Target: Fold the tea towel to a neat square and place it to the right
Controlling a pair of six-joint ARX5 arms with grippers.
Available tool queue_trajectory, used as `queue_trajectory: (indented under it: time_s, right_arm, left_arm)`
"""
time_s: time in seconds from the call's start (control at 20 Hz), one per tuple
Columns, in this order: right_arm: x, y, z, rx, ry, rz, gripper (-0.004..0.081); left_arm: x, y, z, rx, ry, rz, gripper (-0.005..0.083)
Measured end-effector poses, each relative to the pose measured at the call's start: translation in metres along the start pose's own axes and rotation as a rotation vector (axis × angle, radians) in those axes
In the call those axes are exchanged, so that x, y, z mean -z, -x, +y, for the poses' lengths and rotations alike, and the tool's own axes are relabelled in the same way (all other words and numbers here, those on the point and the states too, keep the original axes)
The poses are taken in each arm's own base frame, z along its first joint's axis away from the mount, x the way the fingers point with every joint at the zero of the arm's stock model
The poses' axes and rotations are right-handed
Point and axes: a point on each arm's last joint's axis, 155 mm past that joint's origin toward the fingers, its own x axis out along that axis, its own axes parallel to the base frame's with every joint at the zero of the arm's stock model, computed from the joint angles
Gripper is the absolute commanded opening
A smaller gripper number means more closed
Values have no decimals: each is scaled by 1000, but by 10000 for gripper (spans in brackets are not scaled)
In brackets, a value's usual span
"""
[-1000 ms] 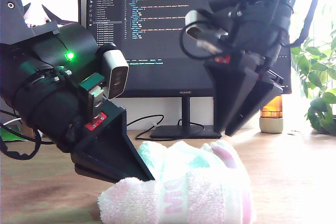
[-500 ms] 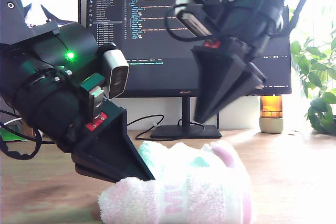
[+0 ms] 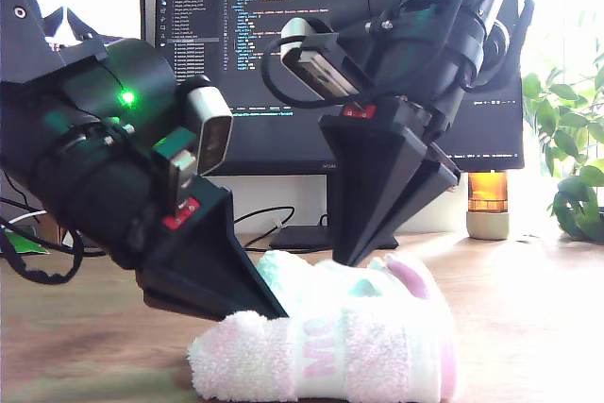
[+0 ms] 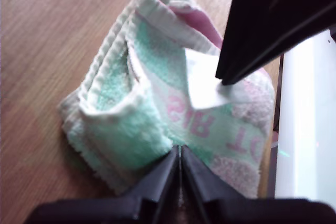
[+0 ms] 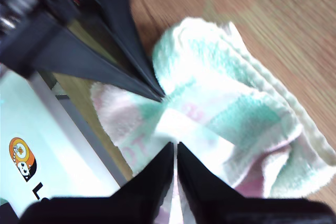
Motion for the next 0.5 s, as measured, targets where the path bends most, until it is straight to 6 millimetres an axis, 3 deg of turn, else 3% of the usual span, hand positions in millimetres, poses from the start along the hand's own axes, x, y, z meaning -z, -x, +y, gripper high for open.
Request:
queue_trajectory:
  time_s: [0.25,0.5]
  right_arm:
    - [0,0,4,-21,-1,0,-12]
    - [-5,-2,22,-90,7,-17,-12]
  left_arm:
    - [-28,24,4,-53,-41,-99,-20]
    - [-37,28,14,-90,-43,-133,-20]
